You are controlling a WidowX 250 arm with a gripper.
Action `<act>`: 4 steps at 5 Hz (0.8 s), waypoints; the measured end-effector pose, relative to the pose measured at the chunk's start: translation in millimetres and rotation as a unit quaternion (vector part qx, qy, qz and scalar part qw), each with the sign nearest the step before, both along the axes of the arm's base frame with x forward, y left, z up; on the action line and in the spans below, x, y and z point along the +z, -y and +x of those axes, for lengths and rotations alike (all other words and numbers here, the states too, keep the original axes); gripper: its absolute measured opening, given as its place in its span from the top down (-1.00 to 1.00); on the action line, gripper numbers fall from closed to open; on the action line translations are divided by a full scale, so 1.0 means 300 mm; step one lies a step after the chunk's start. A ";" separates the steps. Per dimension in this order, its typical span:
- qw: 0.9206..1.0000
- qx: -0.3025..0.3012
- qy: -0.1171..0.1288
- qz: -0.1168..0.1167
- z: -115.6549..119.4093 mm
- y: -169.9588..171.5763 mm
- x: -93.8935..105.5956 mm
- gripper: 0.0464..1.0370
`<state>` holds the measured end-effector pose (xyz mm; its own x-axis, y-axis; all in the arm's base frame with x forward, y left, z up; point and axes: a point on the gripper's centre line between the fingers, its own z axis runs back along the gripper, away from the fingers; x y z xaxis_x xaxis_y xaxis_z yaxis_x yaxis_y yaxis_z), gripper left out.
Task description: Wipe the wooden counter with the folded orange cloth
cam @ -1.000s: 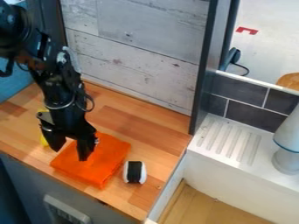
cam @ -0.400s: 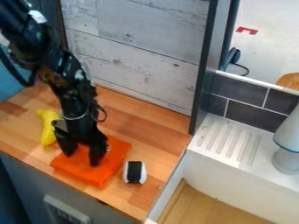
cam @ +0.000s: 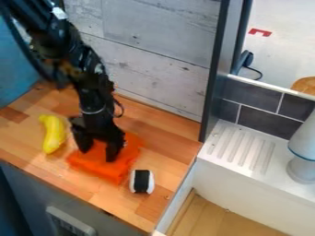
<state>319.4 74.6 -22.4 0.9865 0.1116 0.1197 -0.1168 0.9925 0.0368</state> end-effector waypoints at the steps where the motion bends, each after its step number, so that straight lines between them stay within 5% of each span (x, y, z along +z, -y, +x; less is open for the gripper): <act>1: 1.000 0.008 0.007 -0.005 0.078 -0.009 0.007 -0.93; 4: 1.000 0.003 0.017 -0.001 0.277 0.003 0.010 -0.93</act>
<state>402.5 73.6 -19.5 0.9812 0.1178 0.1532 -0.1239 0.9918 0.0313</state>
